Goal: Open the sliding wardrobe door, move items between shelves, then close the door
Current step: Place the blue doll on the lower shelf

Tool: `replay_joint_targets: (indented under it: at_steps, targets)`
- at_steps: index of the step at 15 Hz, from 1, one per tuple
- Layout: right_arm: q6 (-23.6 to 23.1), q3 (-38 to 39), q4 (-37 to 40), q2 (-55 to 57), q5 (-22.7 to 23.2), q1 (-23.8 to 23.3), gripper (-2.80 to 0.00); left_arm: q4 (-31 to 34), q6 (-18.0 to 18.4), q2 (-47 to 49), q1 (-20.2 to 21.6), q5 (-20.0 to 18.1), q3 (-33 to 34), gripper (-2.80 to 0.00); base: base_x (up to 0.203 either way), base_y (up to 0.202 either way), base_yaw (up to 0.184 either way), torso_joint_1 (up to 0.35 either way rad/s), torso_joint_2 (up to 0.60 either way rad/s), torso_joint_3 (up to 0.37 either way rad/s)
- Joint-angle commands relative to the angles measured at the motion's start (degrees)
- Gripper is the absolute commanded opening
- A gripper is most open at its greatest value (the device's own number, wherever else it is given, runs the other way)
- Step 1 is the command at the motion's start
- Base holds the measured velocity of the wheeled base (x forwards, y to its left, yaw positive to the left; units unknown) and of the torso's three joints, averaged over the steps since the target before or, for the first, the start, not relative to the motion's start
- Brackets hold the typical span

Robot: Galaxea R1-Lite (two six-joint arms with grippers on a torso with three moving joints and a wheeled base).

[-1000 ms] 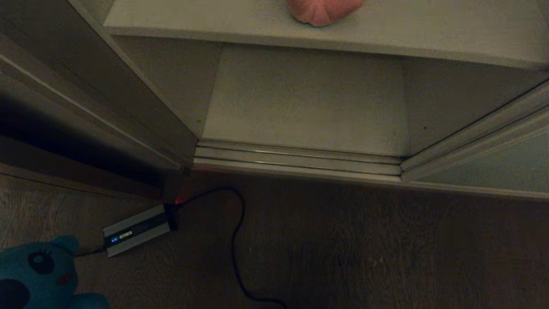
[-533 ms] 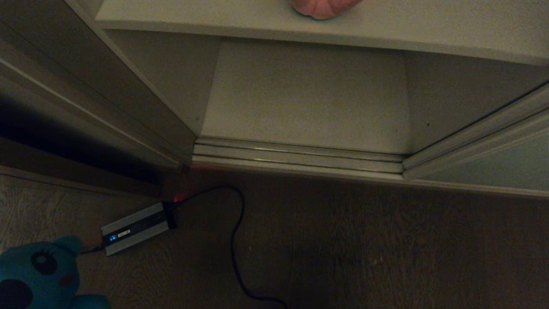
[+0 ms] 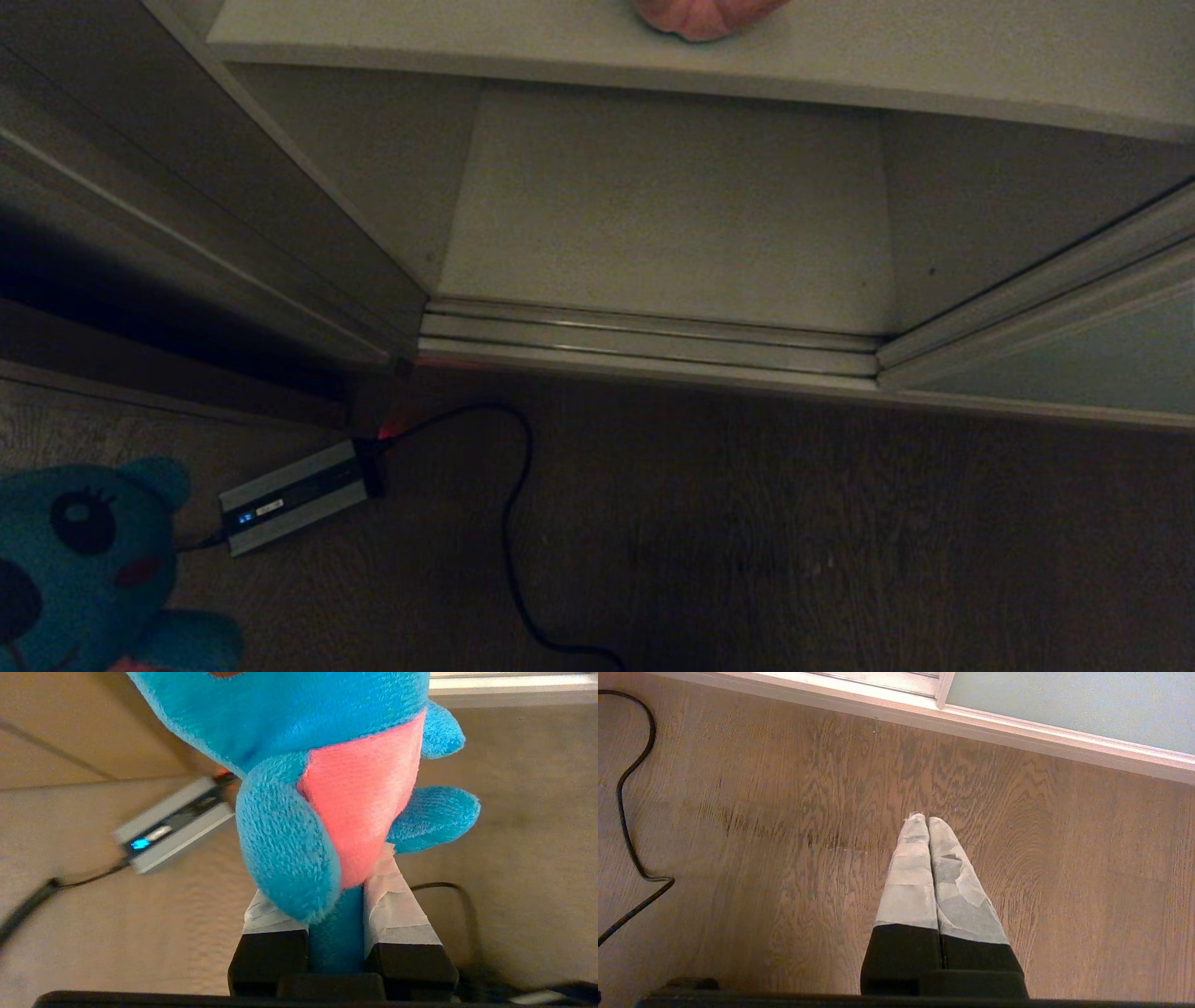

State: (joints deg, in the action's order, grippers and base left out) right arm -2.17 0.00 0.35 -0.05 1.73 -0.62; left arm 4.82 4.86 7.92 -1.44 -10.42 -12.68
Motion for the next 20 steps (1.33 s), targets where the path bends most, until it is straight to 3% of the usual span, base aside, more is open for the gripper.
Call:
replay_joint_targets:
  at_steps: [1,6,10,17,20]
  targets:
    - [0.0,0.2,0.0,0.0,0.0,0.0,-2.80,-1.6,-1.4,14.8,-0.6,-2.8,-4.1,-2.80,0.000,0.000,0.000,0.000,0.00,0.000]
    - [0.0,0.2,0.0,0.0,0.0,0.0,-2.80,-6.9,-3.2,42.8,-1.4,-13.4,-12.1,-2.80,0.000,0.000,0.000,0.000,0.00,0.000]
    - [0.0,0.3,0.0,0.0,0.0,0.0,-2.80,-8.9,-3.4,60.0,-5.6,-17.2,-18.5,-2.80,0.000,0.000,0.000,0.000,0.00,0.000]
    - [0.0,0.2,0.0,0.0,0.0,0.0,-2.80,-19.2,-3.4,85.3,-9.3,-15.5,-33.0,-2.80,0.000,0.000,0.000,0.000,0.00,0.000]
    - [0.0,0.2,0.0,0.0,0.0,0.0,-2.80,-27.3,-3.5,94.3,-9.5,-10.6,-39.0,-2.80,0.000,0.000,0.000,0.000,0.00,0.000]
